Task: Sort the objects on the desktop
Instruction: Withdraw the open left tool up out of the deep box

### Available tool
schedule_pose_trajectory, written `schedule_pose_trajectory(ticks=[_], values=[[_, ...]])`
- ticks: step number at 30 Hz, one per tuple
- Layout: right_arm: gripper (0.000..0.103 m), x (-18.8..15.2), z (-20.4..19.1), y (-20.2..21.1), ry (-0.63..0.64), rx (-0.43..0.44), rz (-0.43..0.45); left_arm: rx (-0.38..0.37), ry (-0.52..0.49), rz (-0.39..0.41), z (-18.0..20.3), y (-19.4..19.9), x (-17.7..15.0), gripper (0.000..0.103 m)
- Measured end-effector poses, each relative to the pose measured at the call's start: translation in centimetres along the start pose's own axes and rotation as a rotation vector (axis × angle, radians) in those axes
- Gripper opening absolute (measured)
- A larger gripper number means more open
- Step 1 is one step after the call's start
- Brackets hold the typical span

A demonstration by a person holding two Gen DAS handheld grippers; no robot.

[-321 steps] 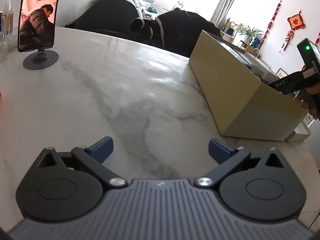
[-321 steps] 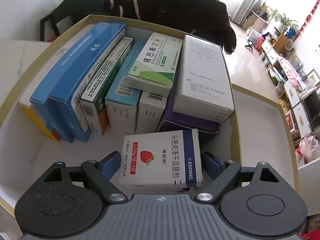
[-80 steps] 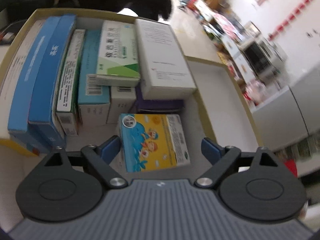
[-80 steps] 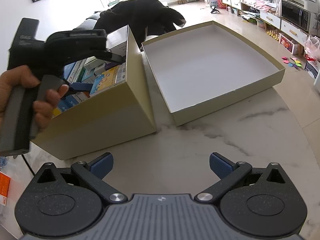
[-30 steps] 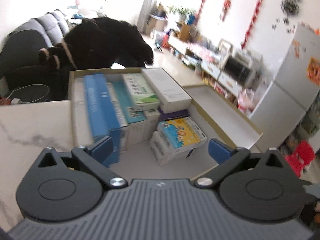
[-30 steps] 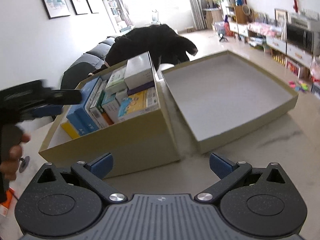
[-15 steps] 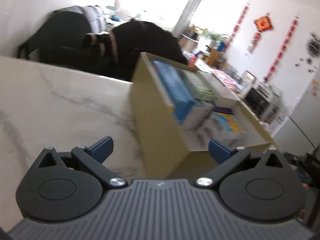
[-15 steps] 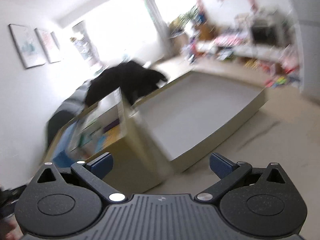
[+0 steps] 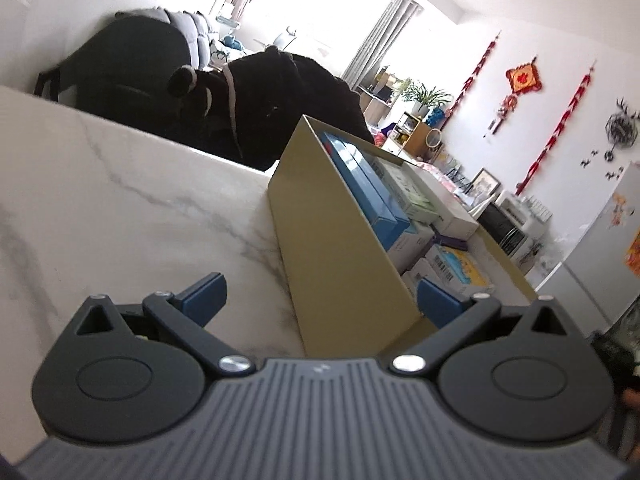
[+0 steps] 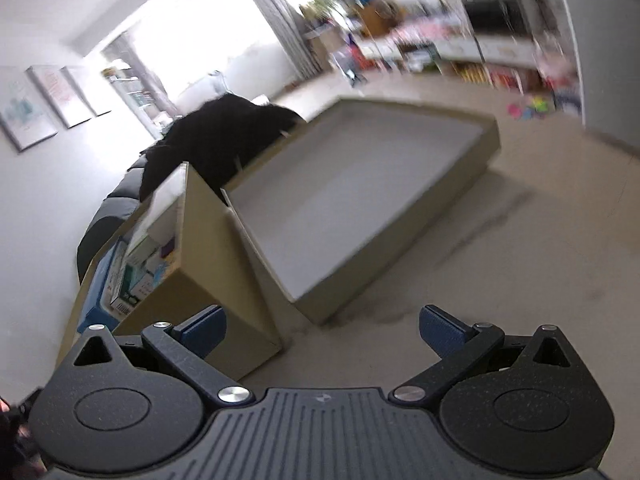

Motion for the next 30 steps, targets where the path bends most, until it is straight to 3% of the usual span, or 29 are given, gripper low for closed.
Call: schedule_pose_trajectory(ticks=[4, 15, 20, 30], values=[[0.103, -0.5, 1.5, -1.2, -0.021, -0.074, -0.047, -0.003, 0.002, -0.005, -0.1, -0.1, 0.1, 0.103], [0.103, 0.0, 2.2, -1.4, 0.016, -0.054, -0.076, 0.039, -0.016, 0.013, 1.2, 1.3, 0.6, 0.103], [0.103, 0.5, 3.4, -1.3, -0.037, -0.022, -0.176, 0.01, -0.037, 0.035, 3.0, 2.3, 0.9, 0.103], [0.099, 3.8, 5.0, -1.2, 0.032, -0.077, -0.15, -0.072, -0.104, -0.02, 7.3, 0.8, -0.8, 0.103]])
Point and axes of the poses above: each gripper's, at about its wrist camera, not at the fingertips, and y roughly against the way its jaws point, z to its right, x to its top, the point moved 8 cm from there along -y, roughly the way its jaws point, and after that the axes turned 3 degrees about -x, right-handed, at the moved point
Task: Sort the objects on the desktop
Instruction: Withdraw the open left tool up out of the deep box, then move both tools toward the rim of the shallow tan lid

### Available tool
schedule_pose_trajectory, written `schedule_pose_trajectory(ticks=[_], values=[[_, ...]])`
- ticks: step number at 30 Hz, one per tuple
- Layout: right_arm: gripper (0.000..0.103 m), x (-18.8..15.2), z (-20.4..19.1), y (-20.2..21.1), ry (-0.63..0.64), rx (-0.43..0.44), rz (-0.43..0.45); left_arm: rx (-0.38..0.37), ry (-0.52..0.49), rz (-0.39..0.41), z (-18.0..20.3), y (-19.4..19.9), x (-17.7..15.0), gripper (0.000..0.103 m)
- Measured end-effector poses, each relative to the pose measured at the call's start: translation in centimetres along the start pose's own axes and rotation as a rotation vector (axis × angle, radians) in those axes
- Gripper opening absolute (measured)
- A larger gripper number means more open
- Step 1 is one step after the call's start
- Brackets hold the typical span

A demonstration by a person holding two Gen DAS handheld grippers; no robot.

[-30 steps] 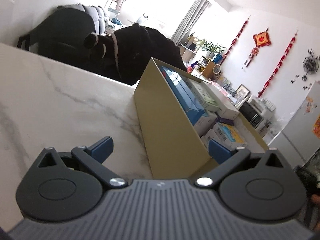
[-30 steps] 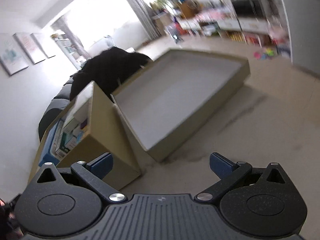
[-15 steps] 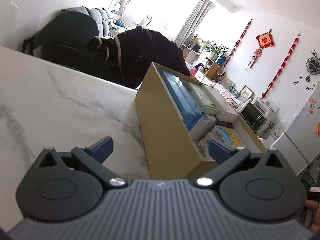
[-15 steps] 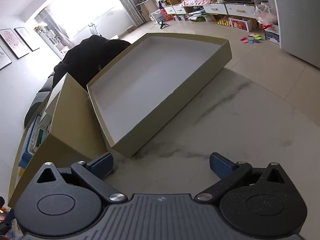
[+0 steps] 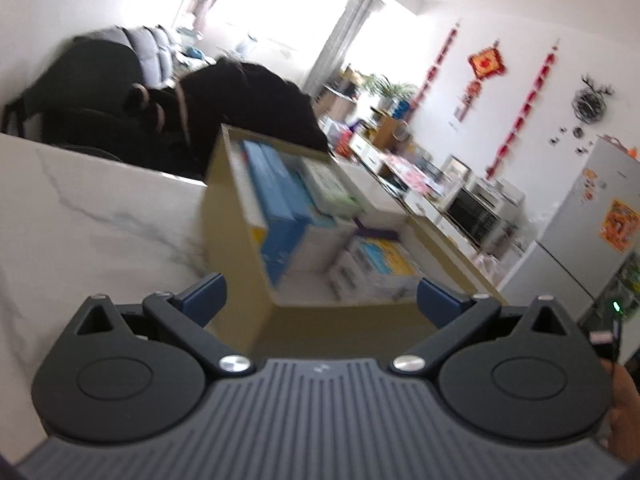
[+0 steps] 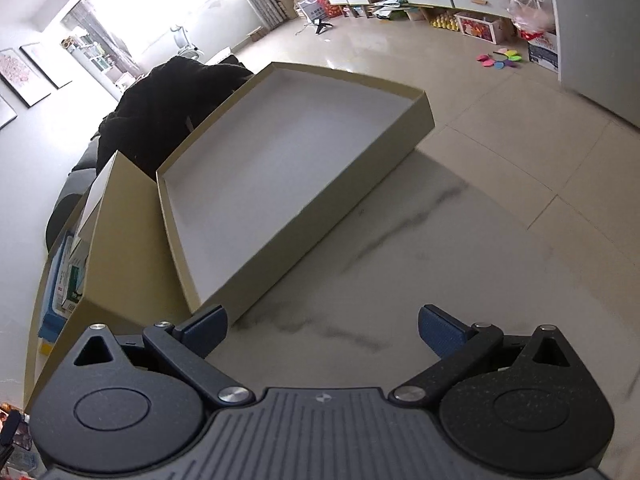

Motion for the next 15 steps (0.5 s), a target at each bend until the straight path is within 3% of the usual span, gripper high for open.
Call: schedule_pose_trajectory(ticks=[3, 8, 10, 15], values=[[0.095, 0.9, 0.0, -0.6, 0.029, -0.016, 0.002, -0.024, -0.039, -0.038, 1.4, -1.0, -1.2, 0.103], [0.092, 2.3, -0.8, -1.0, 0.074, -0.028, 0.045, 0.051, -0.142, -0.04, 2.5, -1.3, -2.6, 0.103], [0.092, 2.7, -1.0, -1.2, 0.072, -0.026, 0.049, 0.009, -0.127, -0.059, 2.7, -1.4, -3.2, 0.103], [0.09, 3.4, -1.2, -2.7, 0.05, -0.027, 0.033, -0.007, -0.122, -0.079, 3.2, -1.8, -4.2, 0.103]])
Point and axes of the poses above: each gripper's, at about its wrist camera, not at the fingertips, and y roughly against the way its jaws point, z to its right, x to its top, the point moved 8 cm from there along -y, roughly the way its jaws point, and after that the axes turned 3 degrees about -x, right-handed, at the moved point
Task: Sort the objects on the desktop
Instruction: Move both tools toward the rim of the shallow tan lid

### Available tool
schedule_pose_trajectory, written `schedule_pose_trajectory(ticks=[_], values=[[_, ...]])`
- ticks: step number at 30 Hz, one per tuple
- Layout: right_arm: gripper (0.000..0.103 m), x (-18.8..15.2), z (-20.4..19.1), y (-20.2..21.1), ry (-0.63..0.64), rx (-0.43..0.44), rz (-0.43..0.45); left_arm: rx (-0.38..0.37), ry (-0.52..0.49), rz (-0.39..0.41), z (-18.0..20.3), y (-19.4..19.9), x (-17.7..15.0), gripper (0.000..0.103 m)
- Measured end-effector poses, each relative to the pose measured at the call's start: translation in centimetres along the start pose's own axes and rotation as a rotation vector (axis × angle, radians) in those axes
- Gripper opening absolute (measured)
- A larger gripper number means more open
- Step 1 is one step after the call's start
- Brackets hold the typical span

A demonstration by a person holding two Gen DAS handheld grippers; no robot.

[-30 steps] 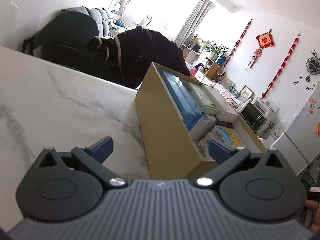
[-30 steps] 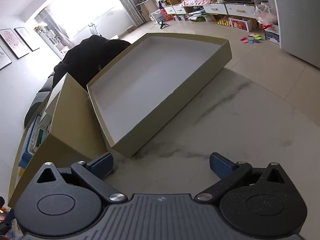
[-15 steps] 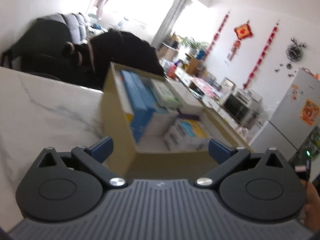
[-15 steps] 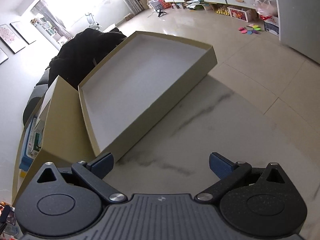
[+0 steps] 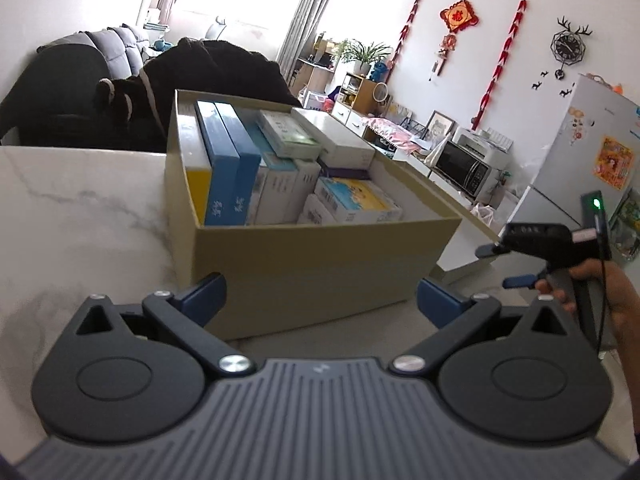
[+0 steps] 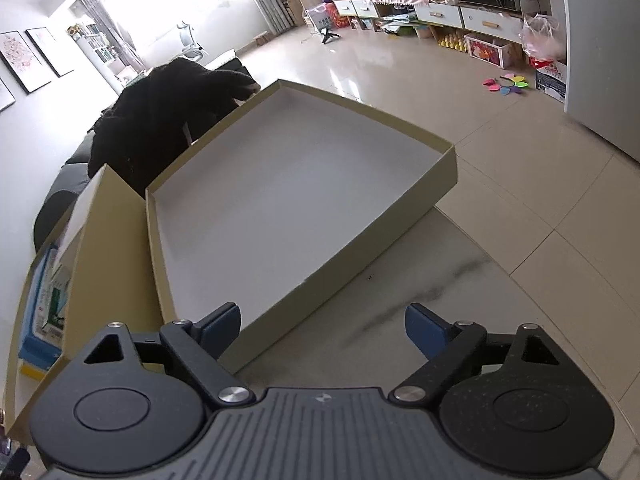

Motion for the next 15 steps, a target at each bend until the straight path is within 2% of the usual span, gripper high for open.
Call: schedule_pose_trajectory(ticks=[2, 6, 10, 15], values=[[0.088, 0.4, -0.2, -0.6, -0.003, 0.001, 0.009, -0.028, 0.011, -0.009, 0.4, -0.2, -0.4, 0.103], [0.079, 0.7, 0.2, -2.1, 0.001, -0.051, -0.013, -0.064, 0.016, -0.034, 1.0, -0.9, -1.2, 0.103], [0.076, 0.9, 0.0, -2.8, 0.021, -0.076, -0.002, -0.075, 0.017, -0.054, 1.2, -1.5, -1.5, 0.103], [0.075, 1.1, -0.5, -3.5, 0.068, -0.116, 0.001, -0.09, 0.027, -0.085, 1.3, -2.4, -2.3, 0.103]])
Point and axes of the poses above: each gripper's, at about its wrist camera, not at the fingertips, and y roughly against the way its jaws point, z to its right, x to its top, the point moved 8 cm from there along -y, roughly the way its jaws point, and after that the axes turned 3 degrees about -x, right-handed, at the moved point
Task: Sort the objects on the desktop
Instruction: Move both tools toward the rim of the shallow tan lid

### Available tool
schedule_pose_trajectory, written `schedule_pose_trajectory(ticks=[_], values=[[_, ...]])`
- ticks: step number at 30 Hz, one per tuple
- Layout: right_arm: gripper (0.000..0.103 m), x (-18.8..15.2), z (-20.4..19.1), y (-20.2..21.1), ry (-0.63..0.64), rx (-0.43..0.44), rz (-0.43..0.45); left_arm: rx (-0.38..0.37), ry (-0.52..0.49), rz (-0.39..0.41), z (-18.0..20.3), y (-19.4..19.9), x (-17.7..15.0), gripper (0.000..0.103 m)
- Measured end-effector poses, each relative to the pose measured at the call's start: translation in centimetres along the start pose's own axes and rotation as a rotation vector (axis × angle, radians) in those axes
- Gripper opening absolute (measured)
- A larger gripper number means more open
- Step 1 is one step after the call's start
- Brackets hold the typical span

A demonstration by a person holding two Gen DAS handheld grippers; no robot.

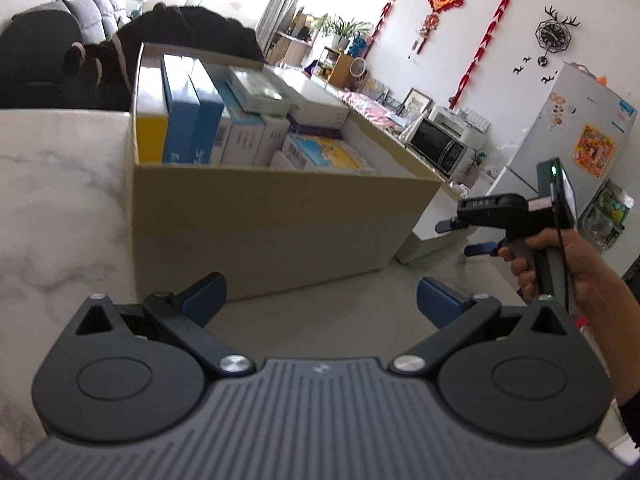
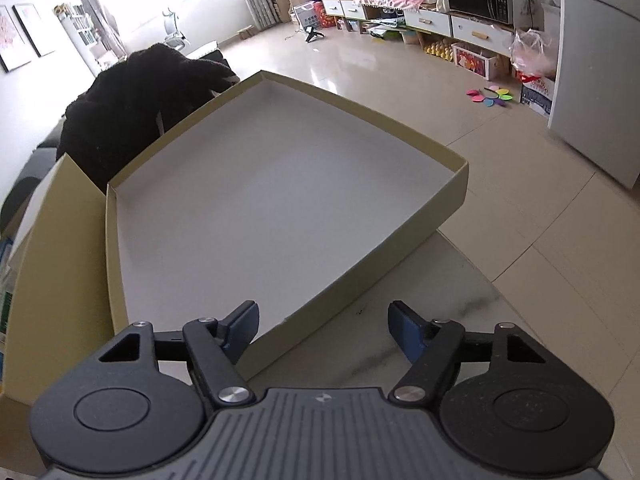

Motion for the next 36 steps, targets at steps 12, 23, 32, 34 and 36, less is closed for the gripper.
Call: schedule_pose_trajectory(ticks=[12, 23, 32, 34, 36], values=[[0.079, 0.1, -0.8, -1.0, 0.045, -0.029, -0.011, 0.003, 0.028, -0.046, -0.2, -0.1, -1.3, 0.103], [0.079, -0.2, -0.4, -0.2, 0.046, 0.014, -0.023, 0.02, 0.01, -0.077, 0.6, -0.2, -2.3, 0.103], [0.078, -0.2, 0.0, 0.5, 0.03, 0.044, -0.059, 0.019, -0.027, -0.093, 2.1, -0.6, -2.6, 0.103], [0.078, -0.2, -0.2, 0.6, 0.052, 0.037, -0.067, 0.02, -0.034, -0.099, 2.3, -0.8, -2.6, 0.103], [0.077, -0.3, -0.4, 0.8, 0.087, 0.023, -0.075, 0.019, -0.039, -0.102, 2.3, -1.2, -2.5, 0.103]])
Point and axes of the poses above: each gripper's, at about its wrist camera, not at the fingertips, and y roughly against the way its jaws point, z to its right, x to its top, the point moved 8 cm from there along -y, roughly the way its jaws point, and after that the axes turned 3 degrees about -x, right-handed, at the moved point
